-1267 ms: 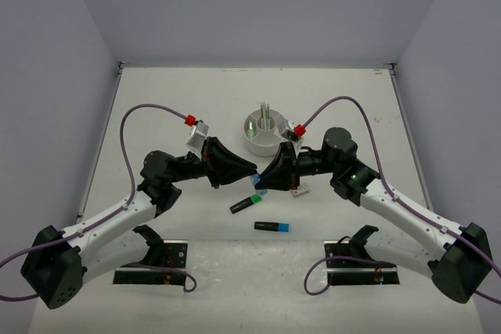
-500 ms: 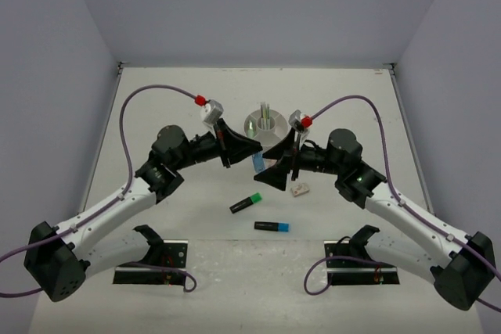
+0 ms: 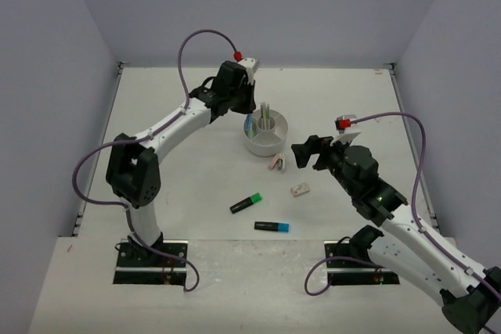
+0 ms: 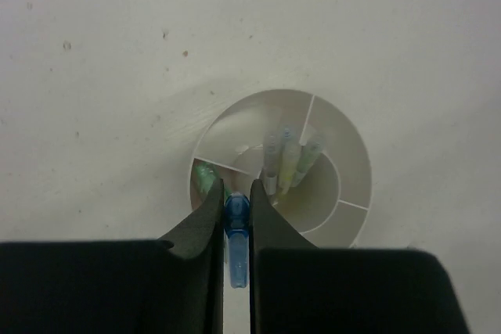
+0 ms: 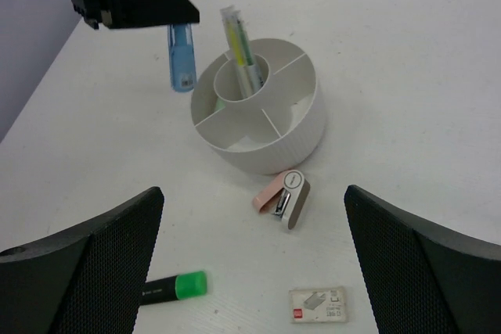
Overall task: Sort the stationery into containers
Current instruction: Place the stationery in the storage box.
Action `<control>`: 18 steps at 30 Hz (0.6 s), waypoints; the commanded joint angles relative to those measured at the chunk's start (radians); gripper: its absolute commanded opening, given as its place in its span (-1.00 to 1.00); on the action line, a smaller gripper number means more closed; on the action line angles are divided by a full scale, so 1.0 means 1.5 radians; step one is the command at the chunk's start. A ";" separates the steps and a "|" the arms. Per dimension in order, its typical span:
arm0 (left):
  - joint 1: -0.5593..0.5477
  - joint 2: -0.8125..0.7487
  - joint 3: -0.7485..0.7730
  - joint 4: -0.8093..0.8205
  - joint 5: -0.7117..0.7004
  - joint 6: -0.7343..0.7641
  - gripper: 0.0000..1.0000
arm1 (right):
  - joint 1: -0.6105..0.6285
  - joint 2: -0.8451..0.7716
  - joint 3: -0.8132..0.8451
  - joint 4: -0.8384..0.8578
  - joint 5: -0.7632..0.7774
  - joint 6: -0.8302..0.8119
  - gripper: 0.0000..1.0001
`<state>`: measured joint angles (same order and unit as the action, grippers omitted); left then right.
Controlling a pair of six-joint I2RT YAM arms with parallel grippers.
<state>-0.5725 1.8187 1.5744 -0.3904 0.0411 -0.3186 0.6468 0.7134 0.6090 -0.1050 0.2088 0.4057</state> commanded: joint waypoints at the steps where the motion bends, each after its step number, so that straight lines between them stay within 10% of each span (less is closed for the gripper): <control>1: 0.002 0.044 0.110 -0.127 -0.020 0.044 -1.00 | -0.001 0.000 -0.003 -0.008 0.054 -0.010 0.98; 18: 0.005 0.091 0.075 -0.067 0.006 0.005 -0.89 | -0.002 0.016 -0.004 -0.008 0.012 -0.009 0.98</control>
<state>-0.5716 1.9476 1.6977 -0.5358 0.0281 -0.2955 0.6468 0.7220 0.6044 -0.1165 0.2367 0.4004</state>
